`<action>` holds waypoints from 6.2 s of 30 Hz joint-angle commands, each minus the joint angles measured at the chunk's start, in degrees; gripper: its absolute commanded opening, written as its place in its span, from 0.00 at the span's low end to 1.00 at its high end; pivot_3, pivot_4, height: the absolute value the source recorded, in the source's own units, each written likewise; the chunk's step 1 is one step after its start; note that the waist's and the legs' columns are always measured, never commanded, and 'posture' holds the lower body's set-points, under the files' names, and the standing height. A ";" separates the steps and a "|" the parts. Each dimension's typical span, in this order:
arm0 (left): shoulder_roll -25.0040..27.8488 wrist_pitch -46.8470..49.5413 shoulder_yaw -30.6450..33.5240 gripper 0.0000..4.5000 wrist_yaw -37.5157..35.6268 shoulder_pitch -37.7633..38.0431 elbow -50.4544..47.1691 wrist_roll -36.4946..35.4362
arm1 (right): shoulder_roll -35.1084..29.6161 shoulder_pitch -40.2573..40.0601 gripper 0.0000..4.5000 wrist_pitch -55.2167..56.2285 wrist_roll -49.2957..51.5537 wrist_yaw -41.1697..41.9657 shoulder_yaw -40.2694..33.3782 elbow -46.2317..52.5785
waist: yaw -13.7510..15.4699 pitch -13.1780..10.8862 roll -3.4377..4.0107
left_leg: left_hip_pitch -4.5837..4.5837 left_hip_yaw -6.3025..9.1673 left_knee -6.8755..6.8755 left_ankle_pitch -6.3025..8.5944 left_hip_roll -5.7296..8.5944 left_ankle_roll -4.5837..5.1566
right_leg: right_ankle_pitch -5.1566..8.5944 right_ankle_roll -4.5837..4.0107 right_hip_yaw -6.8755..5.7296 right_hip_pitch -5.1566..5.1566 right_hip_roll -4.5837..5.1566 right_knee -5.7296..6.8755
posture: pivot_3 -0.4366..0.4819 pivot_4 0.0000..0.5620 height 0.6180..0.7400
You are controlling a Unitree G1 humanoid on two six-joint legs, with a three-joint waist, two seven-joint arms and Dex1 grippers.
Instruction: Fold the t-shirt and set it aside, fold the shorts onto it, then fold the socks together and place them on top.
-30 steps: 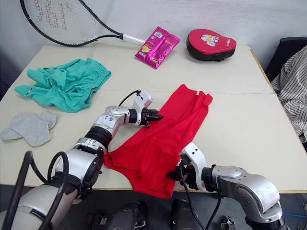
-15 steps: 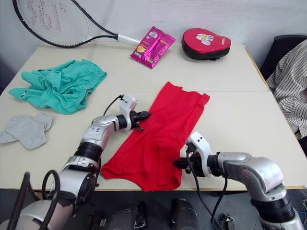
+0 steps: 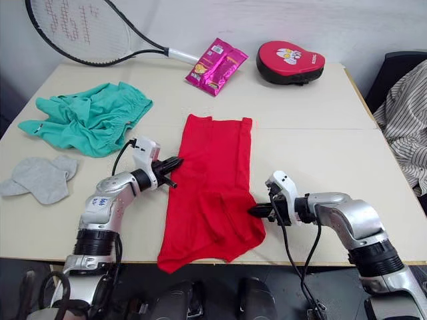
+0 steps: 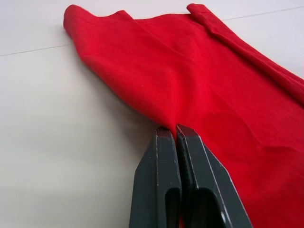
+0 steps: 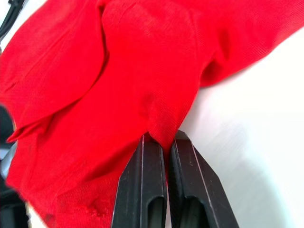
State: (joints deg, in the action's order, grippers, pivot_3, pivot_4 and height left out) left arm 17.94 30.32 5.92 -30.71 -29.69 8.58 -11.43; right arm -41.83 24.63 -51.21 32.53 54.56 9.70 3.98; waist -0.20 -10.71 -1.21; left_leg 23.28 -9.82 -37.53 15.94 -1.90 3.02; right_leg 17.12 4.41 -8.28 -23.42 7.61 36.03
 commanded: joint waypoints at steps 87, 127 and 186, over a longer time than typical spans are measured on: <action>42.25 -46.26 -8.61 0.01 -39.90 35.89 -19.57 -19.90 | -23.34 -16.09 0.00 53.62 -2.00 17.90 8.34 14.69 | -1.29 -0.34 0.76 | -0.89 -0.13 0.45 0.58 -0.30 -0.33 | 0.18 -0.33 0.25 0.58 -0.08 -0.33 | 0.48 0.27 1.00; 9.14 -21.83 0.65 0.06 -25.26 -26.26 50.38 -7.37 | 20.10 37.37 0.05 55.99 -26.21 -7.05 -6.76 -67.80 | -3.06 -0.51 0.74 | 0.11 -0.30 -0.06 -0.24 0.12 0.08 | -0.01 0.14 0.23 -0.25 -0.24 0.54 | 0.48 0.27 1.00; 23.96 -41.30 -7.54 0.01 -30.91 18.23 -7.20 1.56 | 8.39 -7.72 0.00 64.63 -30.93 5.89 6.31 -5.10 | -1.48 -0.44 0.69 | -0.17 -0.23 -0.15 -0.07 0.04 0.01 | 0.03 0.05 0.47 -0.10 0.02 0.61 | 0.48 0.27 1.00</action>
State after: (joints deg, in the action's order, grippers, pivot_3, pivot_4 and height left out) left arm 40.43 -12.82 -3.52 -61.73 -13.83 6.68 -7.76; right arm -31.91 19.23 15.15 0.51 58.94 15.46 -5.32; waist -1.68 -11.14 -0.52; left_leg 23.12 -10.04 -37.67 15.88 -1.87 3.02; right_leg 17.15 4.47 -7.80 -23.52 7.63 36.48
